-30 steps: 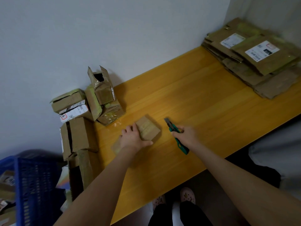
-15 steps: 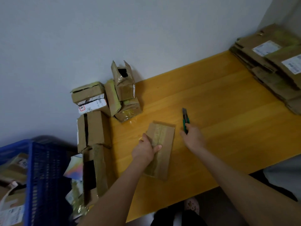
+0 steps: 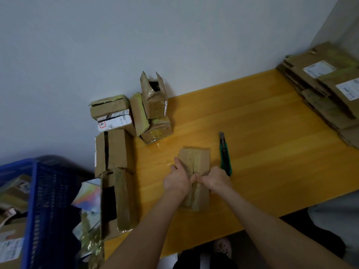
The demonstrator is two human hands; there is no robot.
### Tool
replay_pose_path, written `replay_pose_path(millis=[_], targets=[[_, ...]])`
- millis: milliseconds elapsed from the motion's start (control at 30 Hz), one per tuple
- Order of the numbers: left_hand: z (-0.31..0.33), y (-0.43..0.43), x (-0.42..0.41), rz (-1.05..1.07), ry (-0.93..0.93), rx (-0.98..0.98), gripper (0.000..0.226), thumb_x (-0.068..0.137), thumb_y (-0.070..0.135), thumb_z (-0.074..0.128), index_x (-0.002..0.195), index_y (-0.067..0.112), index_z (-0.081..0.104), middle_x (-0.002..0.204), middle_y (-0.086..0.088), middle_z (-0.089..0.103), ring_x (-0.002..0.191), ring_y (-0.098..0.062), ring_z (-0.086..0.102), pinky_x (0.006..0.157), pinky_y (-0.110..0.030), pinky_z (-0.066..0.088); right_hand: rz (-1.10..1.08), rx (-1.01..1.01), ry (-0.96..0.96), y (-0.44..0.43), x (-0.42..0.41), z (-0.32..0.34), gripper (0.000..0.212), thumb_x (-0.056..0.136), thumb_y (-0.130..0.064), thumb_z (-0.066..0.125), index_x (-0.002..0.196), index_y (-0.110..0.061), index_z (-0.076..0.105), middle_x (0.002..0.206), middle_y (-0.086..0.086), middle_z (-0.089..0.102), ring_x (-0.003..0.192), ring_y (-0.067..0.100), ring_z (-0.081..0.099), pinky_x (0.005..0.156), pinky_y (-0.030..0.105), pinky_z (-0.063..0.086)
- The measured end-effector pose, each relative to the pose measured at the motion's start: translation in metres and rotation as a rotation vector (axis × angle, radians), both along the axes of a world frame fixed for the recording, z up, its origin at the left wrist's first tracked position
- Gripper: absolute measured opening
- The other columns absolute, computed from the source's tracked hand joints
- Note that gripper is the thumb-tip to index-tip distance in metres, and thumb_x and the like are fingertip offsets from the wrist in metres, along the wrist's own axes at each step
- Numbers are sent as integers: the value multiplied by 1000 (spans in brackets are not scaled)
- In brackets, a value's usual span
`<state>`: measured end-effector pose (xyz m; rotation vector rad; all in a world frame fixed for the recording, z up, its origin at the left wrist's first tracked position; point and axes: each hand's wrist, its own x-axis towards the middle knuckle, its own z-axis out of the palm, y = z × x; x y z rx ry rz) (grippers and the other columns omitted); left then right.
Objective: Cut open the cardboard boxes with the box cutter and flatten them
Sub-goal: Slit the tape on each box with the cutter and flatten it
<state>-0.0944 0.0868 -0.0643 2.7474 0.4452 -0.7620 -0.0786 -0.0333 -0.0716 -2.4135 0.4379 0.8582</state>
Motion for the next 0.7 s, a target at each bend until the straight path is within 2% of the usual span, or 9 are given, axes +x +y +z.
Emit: replay_pose_path(millis=[133, 333, 467, 600, 700], targets=[[0, -3, 6, 35, 16, 39, 99, 91, 60, 50, 154, 10, -7, 151, -12, 31, 120, -31, 54, 80, -38, 47, -25, -51, -33, 3, -1, 0, 40, 80, -53, 70, 71, -16, 53, 83, 3, 64, 78, 22, 66, 63, 31, 56], [2, -4, 16, 32, 48, 49, 107, 87, 53, 62, 153, 1, -5, 153, -14, 24, 129, -31, 47, 91, -39, 48, -31, -68, -65, 2, -4, -1, 32, 82, -46, 70, 78, -18, 56, 81, -1, 60, 76, 18, 60, 58, 26, 46], [8, -6, 22, 29, 56, 37, 108, 83, 49, 68, 152, -2, 2, 151, -16, 28, 132, -30, 44, 95, -37, 47, -20, -17, -37, -1, -4, -2, 38, 82, -51, 68, 73, -17, 55, 80, 0, 61, 77, 20, 63, 53, 26, 42], [28, 6, 24, 62, -60, -24, 91, 79, 49, 70, 144, 3, 27, 131, -14, 47, 118, -32, 53, 90, -38, 51, 1, 16, -85, 0, -3, 14, 44, 79, -60, 63, 94, -18, 65, 87, 0, 65, 79, 20, 63, 57, 26, 47], [53, 18, 29, 123, -164, -83, 73, 77, 49, 71, 128, 7, 41, 118, -11, 54, 107, -30, 58, 88, -38, 53, -22, 67, -170, 4, 4, 39, 55, 77, -66, 61, 114, -25, 60, 101, -1, 67, 90, 22, 64, 62, 28, 45]])
